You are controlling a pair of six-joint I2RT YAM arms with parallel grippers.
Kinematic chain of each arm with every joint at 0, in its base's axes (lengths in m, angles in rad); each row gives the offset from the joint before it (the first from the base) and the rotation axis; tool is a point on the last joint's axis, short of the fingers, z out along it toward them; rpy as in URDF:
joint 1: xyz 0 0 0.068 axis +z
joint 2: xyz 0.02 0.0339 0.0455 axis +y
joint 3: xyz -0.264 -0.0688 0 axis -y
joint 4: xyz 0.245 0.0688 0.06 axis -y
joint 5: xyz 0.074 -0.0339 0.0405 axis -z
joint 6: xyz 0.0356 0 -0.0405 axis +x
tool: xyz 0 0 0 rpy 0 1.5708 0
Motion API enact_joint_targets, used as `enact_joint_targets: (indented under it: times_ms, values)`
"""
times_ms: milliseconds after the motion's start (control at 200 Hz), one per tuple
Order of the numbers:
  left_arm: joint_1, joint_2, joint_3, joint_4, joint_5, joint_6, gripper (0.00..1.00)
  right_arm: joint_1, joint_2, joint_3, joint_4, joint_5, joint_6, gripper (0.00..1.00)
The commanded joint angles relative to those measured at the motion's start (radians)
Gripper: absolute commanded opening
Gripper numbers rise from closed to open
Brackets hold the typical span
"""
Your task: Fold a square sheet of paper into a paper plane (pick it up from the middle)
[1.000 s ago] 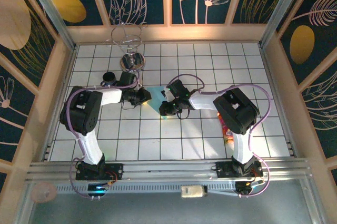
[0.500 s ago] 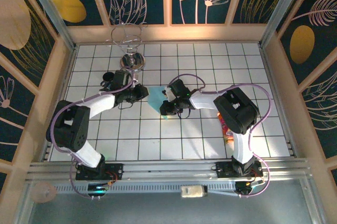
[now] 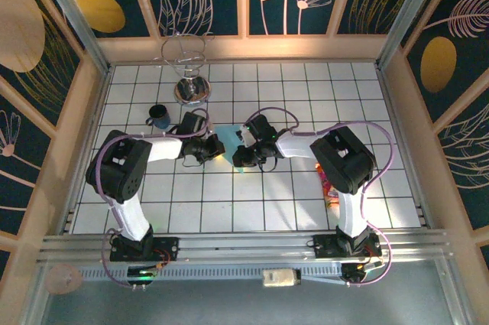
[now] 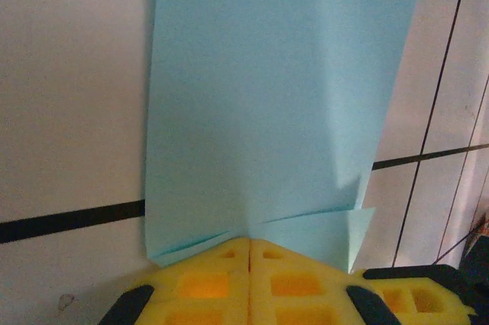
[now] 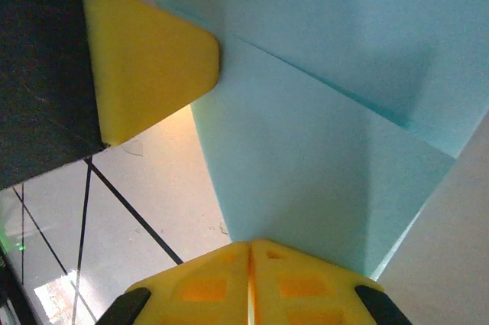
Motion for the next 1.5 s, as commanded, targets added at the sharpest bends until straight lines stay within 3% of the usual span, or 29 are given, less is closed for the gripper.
enact_joint_targets:
  times_ms: [0, 275, 681, 941, 1296, 1497]
  values:
    - [-0.010, 0.041, 0.024, -0.070, -0.073, -0.009, 0.06, -0.014, 0.007, -0.012, -0.071, 0.020, 0.015, 0.11]
    - [-0.014, 0.075, 0.044, -0.194, -0.211, 0.010, 0.05, -0.005, -0.023, 0.073, -0.023, -0.022, 0.061, 0.10]
    - [-0.019, 0.101, 0.050, -0.228, -0.256, 0.019, 0.04, 0.014, 0.082, 0.133, -0.091, 0.026, 0.041, 0.05]
    - [-0.020, 0.117, 0.056, -0.262, -0.306, 0.037, 0.04, 0.012, 0.070, 0.063, -0.166, 0.064, -0.008, 0.04]
    - [-0.020, 0.116, 0.063, -0.267, -0.299, 0.043, 0.04, 0.007, -0.069, -0.112, -0.172, 0.041, -0.050, 0.03]
    - [-0.020, 0.066, 0.084, -0.218, -0.198, 0.035, 0.09, 0.004, -0.184, -0.158, -0.129, 0.055, -0.025, 0.04]
